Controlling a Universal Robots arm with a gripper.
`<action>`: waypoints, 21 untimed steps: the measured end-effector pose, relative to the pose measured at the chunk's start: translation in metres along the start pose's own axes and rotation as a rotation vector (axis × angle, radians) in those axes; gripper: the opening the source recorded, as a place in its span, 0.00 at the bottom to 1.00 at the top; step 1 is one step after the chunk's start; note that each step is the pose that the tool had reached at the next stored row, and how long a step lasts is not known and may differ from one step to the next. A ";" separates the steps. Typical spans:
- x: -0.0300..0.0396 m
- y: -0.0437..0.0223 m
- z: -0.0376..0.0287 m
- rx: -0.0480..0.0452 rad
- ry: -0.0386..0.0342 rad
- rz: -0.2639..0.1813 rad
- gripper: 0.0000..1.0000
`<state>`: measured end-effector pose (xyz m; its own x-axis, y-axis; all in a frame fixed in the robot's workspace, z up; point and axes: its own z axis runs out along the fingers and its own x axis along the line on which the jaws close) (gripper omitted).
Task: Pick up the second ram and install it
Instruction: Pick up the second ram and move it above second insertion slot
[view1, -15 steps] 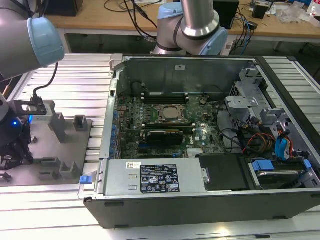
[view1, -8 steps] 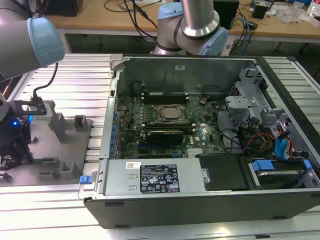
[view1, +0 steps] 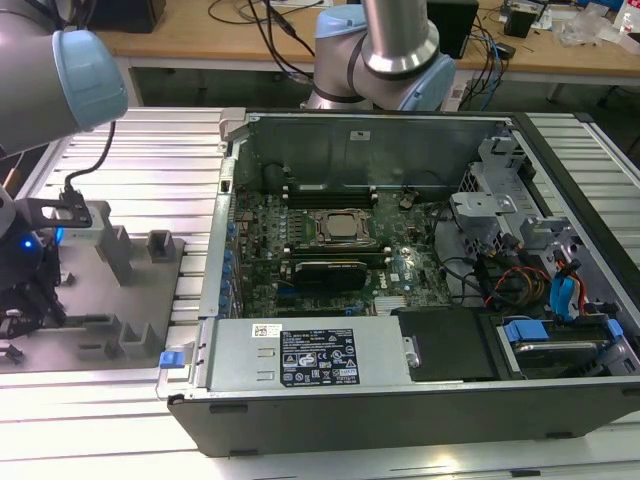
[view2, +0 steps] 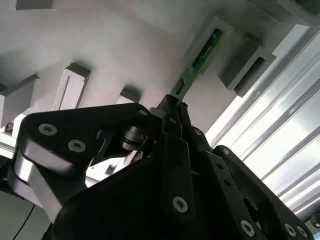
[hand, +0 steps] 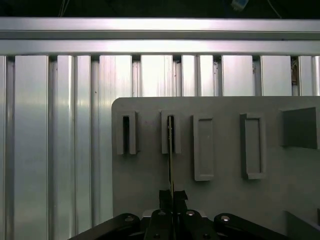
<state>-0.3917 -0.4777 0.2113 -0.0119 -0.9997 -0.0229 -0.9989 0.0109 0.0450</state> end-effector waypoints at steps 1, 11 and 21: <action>-0.0001 0.0002 -0.0041 -0.0001 0.0000 0.000 0.13; -0.0011 0.0015 -0.0331 0.0000 0.0000 0.000 0.13; -0.0018 0.0021 -0.0472 0.0000 0.0003 0.000 0.13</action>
<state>-0.3917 -0.4769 0.2585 -0.0119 -0.9997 -0.0226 -0.9989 0.0109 0.0450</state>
